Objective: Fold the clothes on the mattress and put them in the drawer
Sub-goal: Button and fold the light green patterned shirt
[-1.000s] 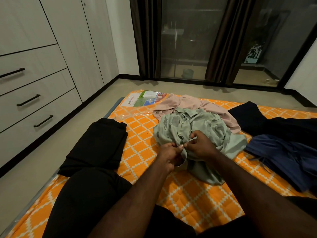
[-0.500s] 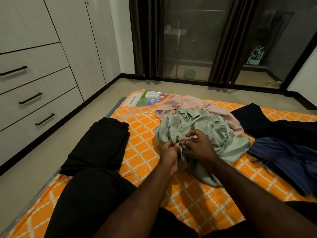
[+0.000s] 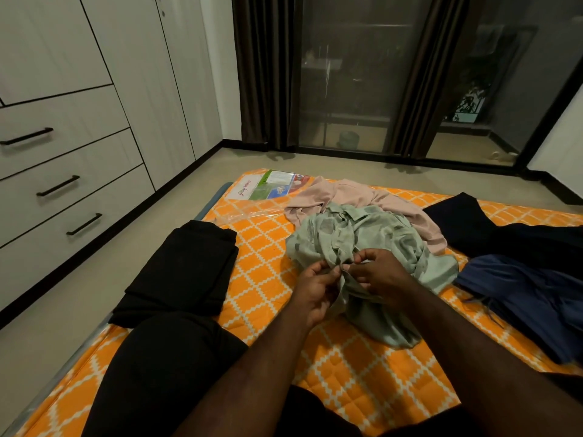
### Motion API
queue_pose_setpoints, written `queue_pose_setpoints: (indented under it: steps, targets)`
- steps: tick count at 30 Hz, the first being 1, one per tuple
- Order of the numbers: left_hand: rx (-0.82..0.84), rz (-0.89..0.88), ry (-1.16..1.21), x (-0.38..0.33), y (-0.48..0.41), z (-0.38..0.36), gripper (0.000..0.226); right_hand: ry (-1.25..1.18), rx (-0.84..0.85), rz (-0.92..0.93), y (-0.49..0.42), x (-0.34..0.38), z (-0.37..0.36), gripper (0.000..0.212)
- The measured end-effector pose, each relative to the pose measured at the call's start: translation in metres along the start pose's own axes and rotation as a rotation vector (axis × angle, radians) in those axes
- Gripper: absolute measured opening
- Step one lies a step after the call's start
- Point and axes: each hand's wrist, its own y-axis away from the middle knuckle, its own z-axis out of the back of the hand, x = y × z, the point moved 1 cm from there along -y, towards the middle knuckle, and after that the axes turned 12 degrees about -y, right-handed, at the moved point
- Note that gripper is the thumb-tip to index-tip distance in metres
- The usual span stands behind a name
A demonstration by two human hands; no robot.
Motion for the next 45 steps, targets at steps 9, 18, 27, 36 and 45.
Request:
queue_pose_setpoints:
  steps: [9, 18, 27, 36, 45]
  targets:
    - [0.058, 0.088, -0.037, 0.002, -0.002, 0.003, 0.018, -0.105, 0.132, -0.102, 0.006, 0.011, 0.007, 0.033]
    - [-0.292, -0.198, -0.313, 0.004, -0.012, 0.001, 0.031, 0.326, -0.225, 0.373, 0.0, -0.006, -0.015, 0.025]
    - [-0.284, -0.094, -0.336, 0.005, -0.015, 0.001, 0.018, 0.312, -0.13, 0.363, -0.005, -0.017, -0.015, 0.025]
    - [-0.132, -0.081, -0.16, 0.006, -0.013, -0.004, 0.021, -0.209, 0.092, 0.08, -0.009, -0.013, -0.009, 0.015]
    - [-0.249, -0.209, -0.115, 0.005, -0.016, 0.003, 0.009, 0.548, -0.173, 0.323, -0.017, -0.002, 0.009, 0.008]
